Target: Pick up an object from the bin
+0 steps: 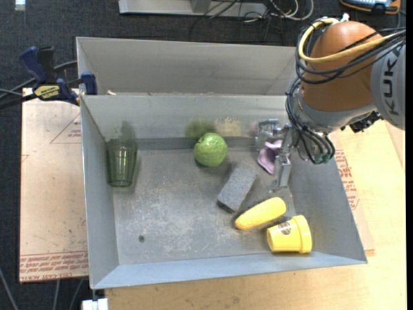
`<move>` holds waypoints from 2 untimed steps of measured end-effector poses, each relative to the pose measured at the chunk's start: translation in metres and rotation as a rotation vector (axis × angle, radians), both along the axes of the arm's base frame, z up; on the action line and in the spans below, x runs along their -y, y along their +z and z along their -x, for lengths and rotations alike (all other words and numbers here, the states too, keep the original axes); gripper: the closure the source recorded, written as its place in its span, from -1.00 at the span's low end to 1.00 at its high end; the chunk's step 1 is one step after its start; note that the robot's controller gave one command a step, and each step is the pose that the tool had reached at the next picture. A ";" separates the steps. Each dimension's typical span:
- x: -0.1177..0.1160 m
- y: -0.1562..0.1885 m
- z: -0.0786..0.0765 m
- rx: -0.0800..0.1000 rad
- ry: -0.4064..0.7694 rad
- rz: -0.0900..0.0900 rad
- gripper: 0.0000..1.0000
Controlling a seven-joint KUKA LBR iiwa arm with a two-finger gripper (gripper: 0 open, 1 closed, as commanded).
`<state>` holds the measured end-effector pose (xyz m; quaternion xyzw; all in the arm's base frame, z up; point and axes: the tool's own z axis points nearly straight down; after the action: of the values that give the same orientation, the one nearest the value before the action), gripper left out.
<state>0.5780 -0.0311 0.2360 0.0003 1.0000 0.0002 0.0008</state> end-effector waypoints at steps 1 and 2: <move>-0.007 -0.037 0.002 0.005 0.062 0.000 -1.00; -0.017 -0.084 0.015 0.002 0.017 -0.001 -1.00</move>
Offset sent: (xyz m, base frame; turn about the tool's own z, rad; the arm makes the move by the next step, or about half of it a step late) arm -0.0271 0.0267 -0.1241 0.1241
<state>0.5635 -0.0142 0.1520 -0.0080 1.0000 0.0008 0.0016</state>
